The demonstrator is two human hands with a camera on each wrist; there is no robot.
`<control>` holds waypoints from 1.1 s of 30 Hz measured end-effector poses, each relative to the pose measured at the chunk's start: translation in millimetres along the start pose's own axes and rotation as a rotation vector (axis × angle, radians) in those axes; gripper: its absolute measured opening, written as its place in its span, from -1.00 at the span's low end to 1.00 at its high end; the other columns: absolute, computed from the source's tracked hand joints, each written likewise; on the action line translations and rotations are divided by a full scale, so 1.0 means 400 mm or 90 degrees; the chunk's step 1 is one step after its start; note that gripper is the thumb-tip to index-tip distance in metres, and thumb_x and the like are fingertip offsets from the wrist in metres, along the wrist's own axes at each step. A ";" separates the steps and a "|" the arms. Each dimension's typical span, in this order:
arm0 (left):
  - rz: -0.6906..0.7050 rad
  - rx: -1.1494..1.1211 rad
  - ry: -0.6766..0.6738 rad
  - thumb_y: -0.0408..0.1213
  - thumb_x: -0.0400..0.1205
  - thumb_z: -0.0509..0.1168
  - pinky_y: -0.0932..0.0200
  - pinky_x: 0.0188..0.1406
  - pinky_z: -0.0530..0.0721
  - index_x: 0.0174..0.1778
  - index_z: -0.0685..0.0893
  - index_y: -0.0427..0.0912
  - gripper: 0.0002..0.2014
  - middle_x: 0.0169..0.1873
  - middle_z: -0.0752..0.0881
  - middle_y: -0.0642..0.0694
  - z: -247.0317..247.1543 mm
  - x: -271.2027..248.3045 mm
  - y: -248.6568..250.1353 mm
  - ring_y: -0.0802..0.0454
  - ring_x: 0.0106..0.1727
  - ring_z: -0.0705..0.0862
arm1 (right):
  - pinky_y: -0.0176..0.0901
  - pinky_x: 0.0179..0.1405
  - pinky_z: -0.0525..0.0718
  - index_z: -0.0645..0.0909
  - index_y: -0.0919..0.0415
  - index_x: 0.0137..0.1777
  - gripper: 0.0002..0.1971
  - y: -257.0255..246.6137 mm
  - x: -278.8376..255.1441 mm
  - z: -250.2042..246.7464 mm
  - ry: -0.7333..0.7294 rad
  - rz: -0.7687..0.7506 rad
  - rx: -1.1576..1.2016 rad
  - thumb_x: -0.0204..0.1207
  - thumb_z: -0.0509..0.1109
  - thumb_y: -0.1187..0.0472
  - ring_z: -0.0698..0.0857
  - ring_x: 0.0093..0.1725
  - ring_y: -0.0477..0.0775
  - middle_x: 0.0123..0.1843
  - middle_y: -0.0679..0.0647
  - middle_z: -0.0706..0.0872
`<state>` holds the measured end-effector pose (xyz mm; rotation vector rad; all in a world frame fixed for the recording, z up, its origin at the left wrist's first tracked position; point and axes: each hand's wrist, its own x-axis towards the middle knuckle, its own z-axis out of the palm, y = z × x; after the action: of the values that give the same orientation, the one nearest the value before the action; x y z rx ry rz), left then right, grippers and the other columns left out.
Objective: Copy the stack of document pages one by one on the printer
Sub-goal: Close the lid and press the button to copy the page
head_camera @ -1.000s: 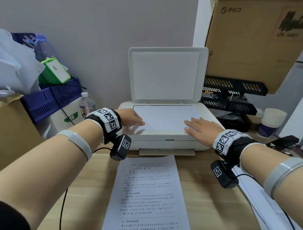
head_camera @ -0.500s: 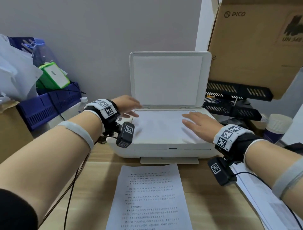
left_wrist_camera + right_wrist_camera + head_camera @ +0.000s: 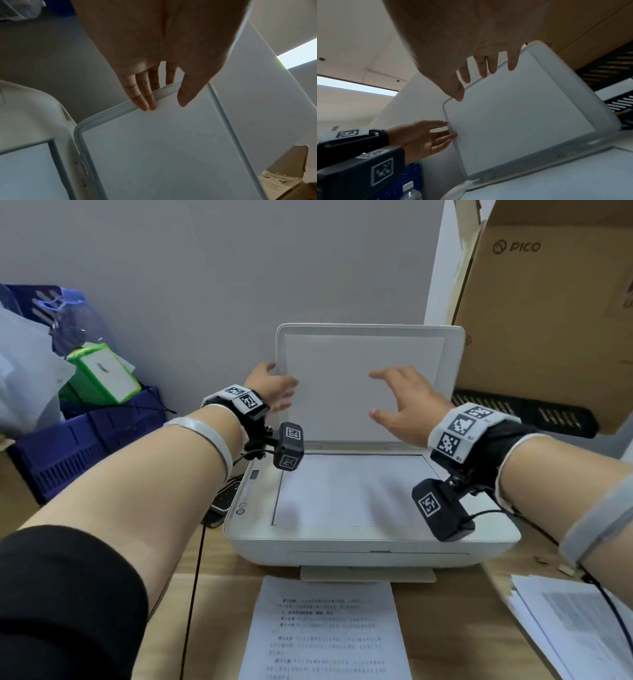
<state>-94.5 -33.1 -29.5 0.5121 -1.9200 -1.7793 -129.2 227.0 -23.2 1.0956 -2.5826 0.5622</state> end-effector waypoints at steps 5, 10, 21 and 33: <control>0.048 0.053 -0.023 -0.37 0.63 0.41 0.00 0.11 0.76 0.28 0.63 -0.42 -0.67 -0.19 0.69 -0.26 -0.053 -0.039 -0.018 -0.16 -0.09 0.69 | 0.13 0.69 0.13 0.19 0.01 0.67 -0.28 -0.030 0.008 -0.017 0.162 -0.079 -0.068 0.55 0.42 0.17 0.01 0.73 0.17 0.73 0.11 0.05; 0.054 0.101 -0.119 -0.43 0.60 0.45 0.01 0.26 0.72 0.05 0.72 -0.36 -0.85 0.01 0.76 -0.31 -0.103 -0.142 -0.045 -0.12 0.00 0.78 | 0.10 0.58 0.31 0.30 -0.09 0.62 -0.37 -0.087 -0.014 -0.021 0.112 -0.110 -0.116 0.57 0.42 -0.03 0.43 0.52 0.18 0.57 0.04 0.39; -0.022 0.370 -0.134 -0.42 0.65 0.37 0.06 0.23 0.62 0.23 0.74 -0.02 -0.71 0.22 0.73 -0.21 -0.170 -0.311 -0.164 -0.05 0.15 0.73 | -0.04 0.26 0.61 0.60 -0.28 0.37 -0.65 -0.097 -0.177 0.115 -0.149 -0.100 -0.073 0.59 0.37 -0.10 0.65 0.28 0.06 0.35 -0.15 0.66; -0.211 0.363 -0.070 -0.45 0.70 0.22 -0.11 0.14 0.76 0.39 0.65 0.14 -0.55 0.17 0.73 -0.13 -0.208 -0.354 -0.229 -0.23 0.18 0.73 | 0.22 0.58 0.29 0.38 -0.11 0.59 -0.46 -0.054 -0.199 0.249 -0.269 -0.046 -0.015 0.69 -0.02 -0.28 0.33 0.62 0.11 0.62 0.04 0.41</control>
<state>65.1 -29.4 -129.0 0.9920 -2.5481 -1.4370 -69.9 217.8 -137.7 1.4248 -2.8727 0.3070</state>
